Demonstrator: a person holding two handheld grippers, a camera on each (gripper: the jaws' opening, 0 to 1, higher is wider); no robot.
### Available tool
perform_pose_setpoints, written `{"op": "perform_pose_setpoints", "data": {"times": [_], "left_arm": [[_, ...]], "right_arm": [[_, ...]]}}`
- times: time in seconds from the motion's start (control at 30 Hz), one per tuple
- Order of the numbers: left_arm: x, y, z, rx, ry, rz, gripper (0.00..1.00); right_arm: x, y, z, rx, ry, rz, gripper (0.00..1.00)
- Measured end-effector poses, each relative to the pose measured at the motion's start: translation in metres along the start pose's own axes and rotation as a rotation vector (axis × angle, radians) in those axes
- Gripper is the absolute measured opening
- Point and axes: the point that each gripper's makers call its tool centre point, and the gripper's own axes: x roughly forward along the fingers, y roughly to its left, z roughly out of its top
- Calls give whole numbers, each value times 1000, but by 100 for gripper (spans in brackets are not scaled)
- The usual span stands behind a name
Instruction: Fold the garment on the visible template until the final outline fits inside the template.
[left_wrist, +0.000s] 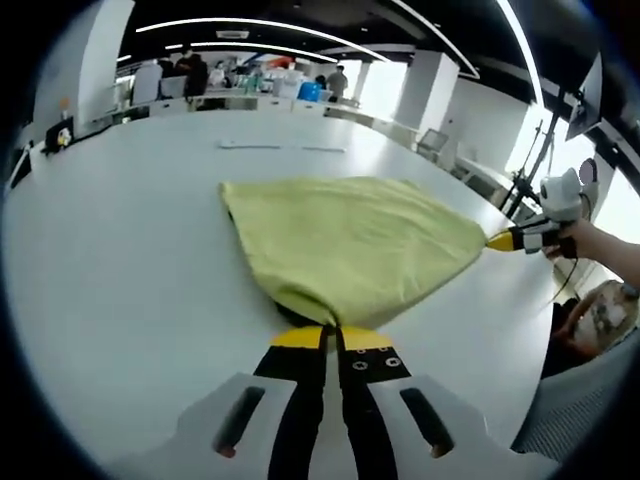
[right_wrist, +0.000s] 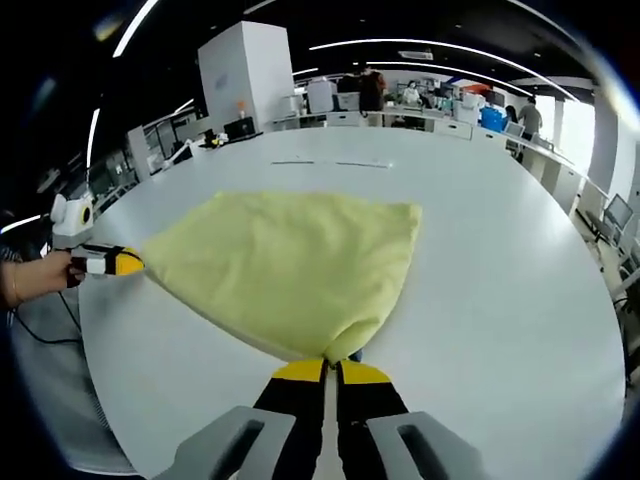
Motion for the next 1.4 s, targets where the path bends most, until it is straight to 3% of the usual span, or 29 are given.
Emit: {"op": "perform_pose_setpoints", "data": {"times": [0.4, 0.67, 1.4], "left_arm": [[-3, 1, 4, -1, -16, -9, 0], [-7, 4, 3, -9, -24, -2, 0], [-21, 23, -5, -5, 1, 32, 0]], "right_arm": [[-2, 0, -1, -2, 3, 0, 0], [-3, -1, -2, -53, 15, 4, 0], [-13, -23, -4, -87, 36, -58, 0]]}}
